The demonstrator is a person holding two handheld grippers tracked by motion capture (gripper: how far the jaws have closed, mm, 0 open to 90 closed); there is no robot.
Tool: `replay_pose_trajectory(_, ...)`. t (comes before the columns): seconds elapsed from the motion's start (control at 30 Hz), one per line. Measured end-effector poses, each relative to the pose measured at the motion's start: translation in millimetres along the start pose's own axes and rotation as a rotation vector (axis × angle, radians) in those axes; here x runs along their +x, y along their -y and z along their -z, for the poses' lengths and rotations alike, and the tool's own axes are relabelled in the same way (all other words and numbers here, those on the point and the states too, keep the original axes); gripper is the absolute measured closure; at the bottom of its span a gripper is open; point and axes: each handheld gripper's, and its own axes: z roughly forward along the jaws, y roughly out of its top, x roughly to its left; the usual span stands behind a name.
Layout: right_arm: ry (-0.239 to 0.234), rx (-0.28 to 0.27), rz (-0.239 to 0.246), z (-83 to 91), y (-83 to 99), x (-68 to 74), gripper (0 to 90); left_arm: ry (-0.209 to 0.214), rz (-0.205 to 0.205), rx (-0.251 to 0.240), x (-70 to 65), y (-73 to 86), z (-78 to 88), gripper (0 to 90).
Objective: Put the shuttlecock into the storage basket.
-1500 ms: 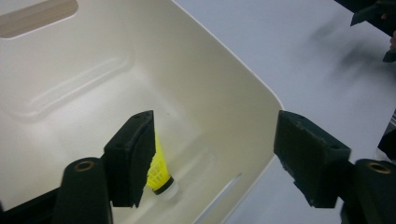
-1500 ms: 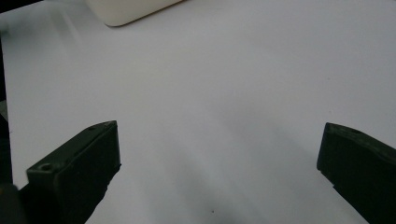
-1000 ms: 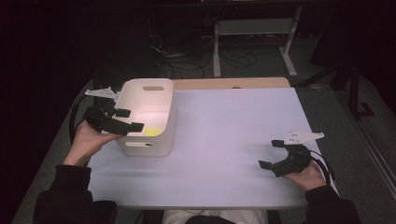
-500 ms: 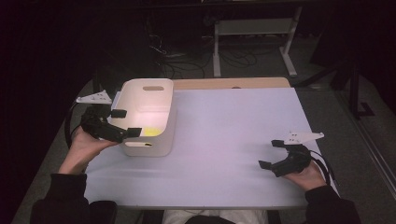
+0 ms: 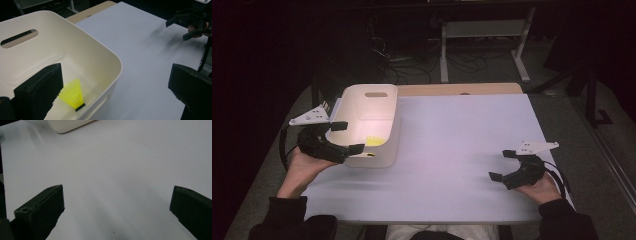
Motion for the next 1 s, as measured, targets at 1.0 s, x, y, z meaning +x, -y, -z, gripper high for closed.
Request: replay_pose_trajectory(1.0,0.002,0.001,0.001,-0.1,0.0,0.9,0.0,-0.001,-0.055,-0.008,-24.1,48.2,-7.7,0.0)
